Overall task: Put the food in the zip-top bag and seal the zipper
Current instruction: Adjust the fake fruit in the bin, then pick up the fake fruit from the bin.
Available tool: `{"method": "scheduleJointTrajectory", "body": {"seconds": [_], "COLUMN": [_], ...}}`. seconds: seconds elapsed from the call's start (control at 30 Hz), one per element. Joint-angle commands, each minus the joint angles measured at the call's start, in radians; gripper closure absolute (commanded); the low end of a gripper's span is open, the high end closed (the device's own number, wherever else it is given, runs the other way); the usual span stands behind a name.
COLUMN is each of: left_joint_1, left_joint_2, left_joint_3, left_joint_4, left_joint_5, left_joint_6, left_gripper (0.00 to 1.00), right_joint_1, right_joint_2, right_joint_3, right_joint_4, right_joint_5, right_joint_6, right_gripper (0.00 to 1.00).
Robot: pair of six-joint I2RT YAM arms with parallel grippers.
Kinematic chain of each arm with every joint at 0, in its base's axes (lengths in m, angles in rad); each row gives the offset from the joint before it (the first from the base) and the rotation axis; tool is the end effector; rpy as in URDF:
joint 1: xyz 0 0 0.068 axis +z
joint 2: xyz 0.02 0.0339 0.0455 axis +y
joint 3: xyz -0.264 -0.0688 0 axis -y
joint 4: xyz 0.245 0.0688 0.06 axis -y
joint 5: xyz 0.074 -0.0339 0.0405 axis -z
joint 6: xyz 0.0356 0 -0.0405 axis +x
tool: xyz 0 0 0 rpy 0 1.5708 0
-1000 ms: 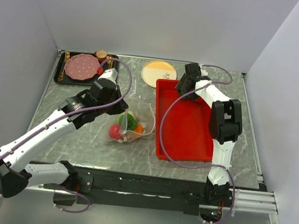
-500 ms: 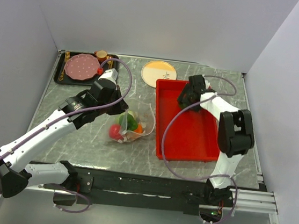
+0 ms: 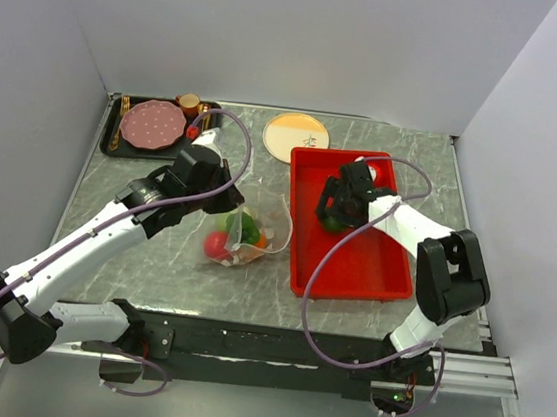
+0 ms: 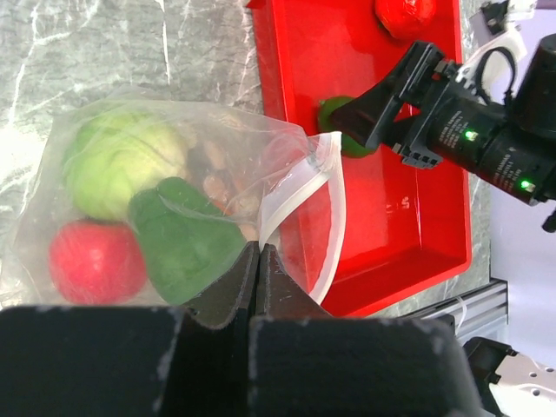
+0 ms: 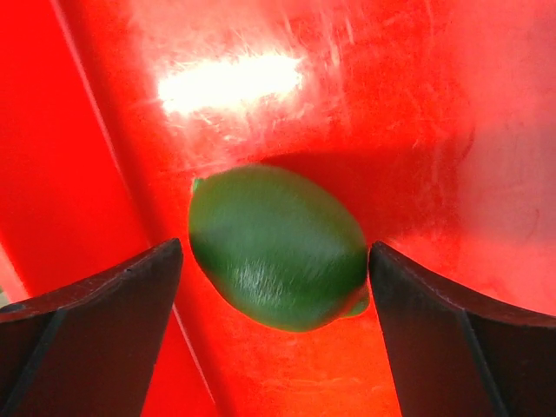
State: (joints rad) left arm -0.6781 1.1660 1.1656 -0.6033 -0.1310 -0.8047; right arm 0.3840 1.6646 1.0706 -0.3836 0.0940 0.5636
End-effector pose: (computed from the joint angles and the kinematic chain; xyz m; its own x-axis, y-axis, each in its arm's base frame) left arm 0.1984 -0.1539 0.3540 -0.6944 -0.3581 -0.6242 0.0546 0.8387 -0.5418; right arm 0.3188 0.1252 0.1982 -0.8231 0.2411 -0.5141 0.1365 0.9629 0.2329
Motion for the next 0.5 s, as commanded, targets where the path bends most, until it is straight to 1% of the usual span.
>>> {"method": "scheduleJointTrajectory", "body": {"seconds": [0.0, 0.17, 0.27, 0.4, 0.47], "left_joint_1": [0.002, 0.002, 0.002, 0.002, 0.002], "left_joint_2": [0.001, -0.008, -0.008, -0.003, -0.005], "left_joint_3": [0.006, -0.001, 0.003, 0.014, 0.014], "left_joint_4": [0.034, 0.039, 0.034, 0.033, 0.028], "left_joint_5": [0.008, 0.011, 0.008, 0.011, 0.007], "left_joint_6": [0.018, 0.015, 0.018, 0.019, 0.018], "left_gripper": [0.99, 0.99, 0.99, 0.99, 0.99], "right_joint_1": [0.003, 0.003, 0.003, 0.004, 0.006], "right_joint_2": [-0.084, -0.147, -0.141, -0.106, -0.083], "right_joint_3": [-0.006, -0.029, -0.018, 0.009, 0.023], "right_joint_4": [-0.029, -0.034, -0.023, -0.012, -0.027], "right_joint_5": [0.052, 0.073, -0.011, -0.179, -0.194], "right_joint_6": [-0.047, -0.112, -0.213, -0.301, -0.326], "right_gripper": [0.01, 0.0, 0.0, 0.0, 0.0]}}
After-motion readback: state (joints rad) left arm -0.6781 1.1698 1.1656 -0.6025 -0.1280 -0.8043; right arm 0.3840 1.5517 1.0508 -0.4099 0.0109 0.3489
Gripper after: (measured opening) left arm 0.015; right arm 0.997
